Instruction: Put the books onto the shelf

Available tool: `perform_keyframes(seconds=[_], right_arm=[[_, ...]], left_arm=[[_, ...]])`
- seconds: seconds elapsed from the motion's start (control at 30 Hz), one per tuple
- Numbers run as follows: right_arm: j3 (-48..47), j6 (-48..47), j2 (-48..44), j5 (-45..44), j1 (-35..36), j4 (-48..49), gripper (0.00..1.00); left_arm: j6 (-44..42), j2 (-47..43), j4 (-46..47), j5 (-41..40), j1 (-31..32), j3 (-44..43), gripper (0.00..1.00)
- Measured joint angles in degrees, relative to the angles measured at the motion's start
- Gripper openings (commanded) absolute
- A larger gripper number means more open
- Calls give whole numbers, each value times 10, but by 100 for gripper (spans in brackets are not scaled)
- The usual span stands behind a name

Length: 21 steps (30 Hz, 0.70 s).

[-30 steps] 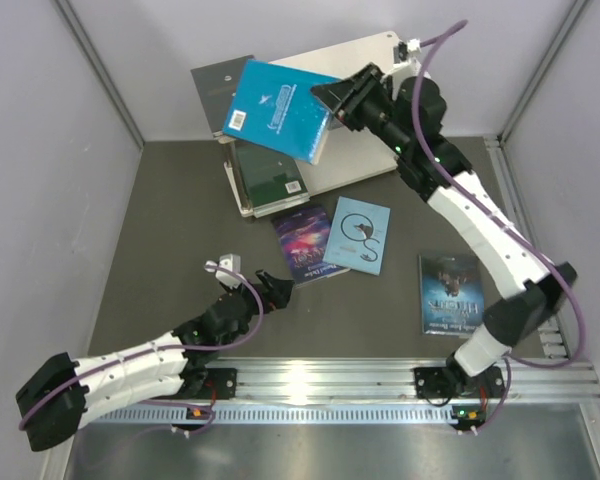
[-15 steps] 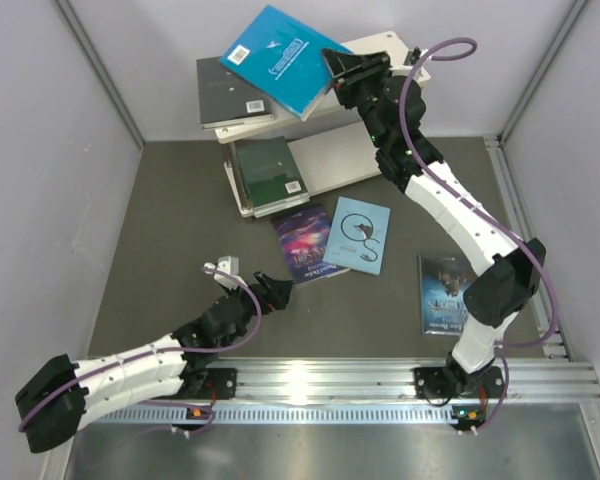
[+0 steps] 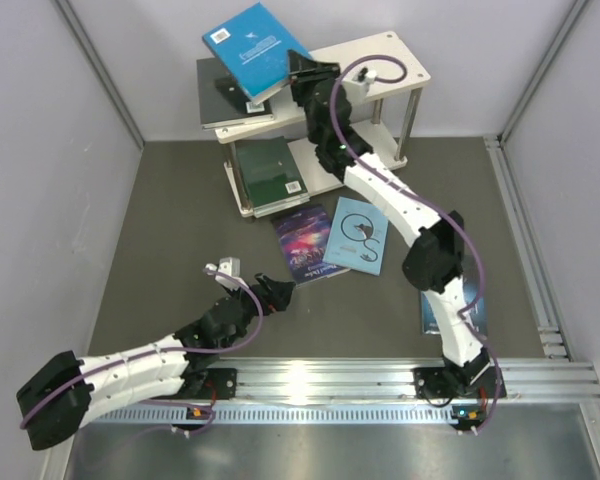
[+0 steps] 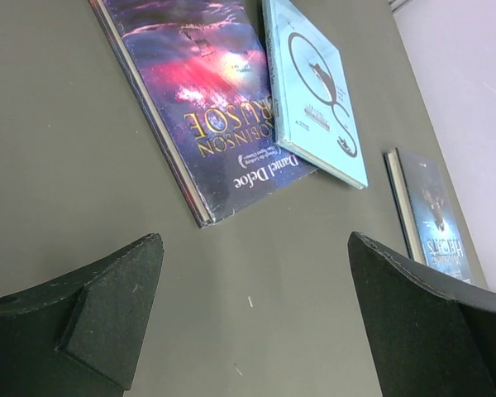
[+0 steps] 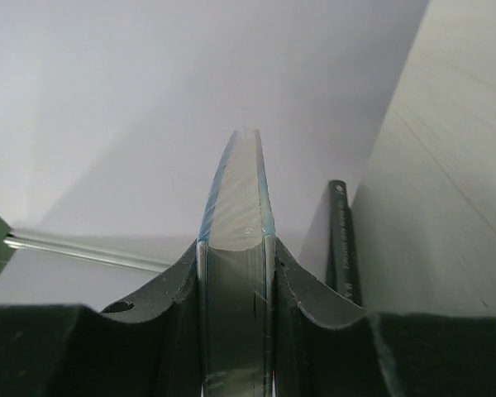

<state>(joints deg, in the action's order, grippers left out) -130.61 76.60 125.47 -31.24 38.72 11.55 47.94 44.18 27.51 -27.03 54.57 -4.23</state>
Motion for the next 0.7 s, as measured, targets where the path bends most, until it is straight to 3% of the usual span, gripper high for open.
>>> perform_keyframes(seconds=[0.3, 0.33, 0.37, 0.47, 0.57, 0.7], right_arm=[[-25, -12, 42, -63, 52, -25, 2], [-24, -11, 42, -63, 54, -27, 8], [-21, -12, 41, -64, 54, -24, 29], [19, 2, 24, -65, 54, 17, 74], [67, 3, -17, -62, 54, 56, 91], [146, 1, -66, -64, 53, 75, 100]], left_arm=[[-2, 14, 10, 7, -1, 0, 99], [-2, 14, 10, 7, -1, 0, 99], [-2, 14, 10, 7, -1, 0, 99], [-2, 14, 11, 7, -2, 0, 99], [-2, 14, 12, 7, -2, 0, 99], [-2, 14, 12, 7, -2, 0, 99]])
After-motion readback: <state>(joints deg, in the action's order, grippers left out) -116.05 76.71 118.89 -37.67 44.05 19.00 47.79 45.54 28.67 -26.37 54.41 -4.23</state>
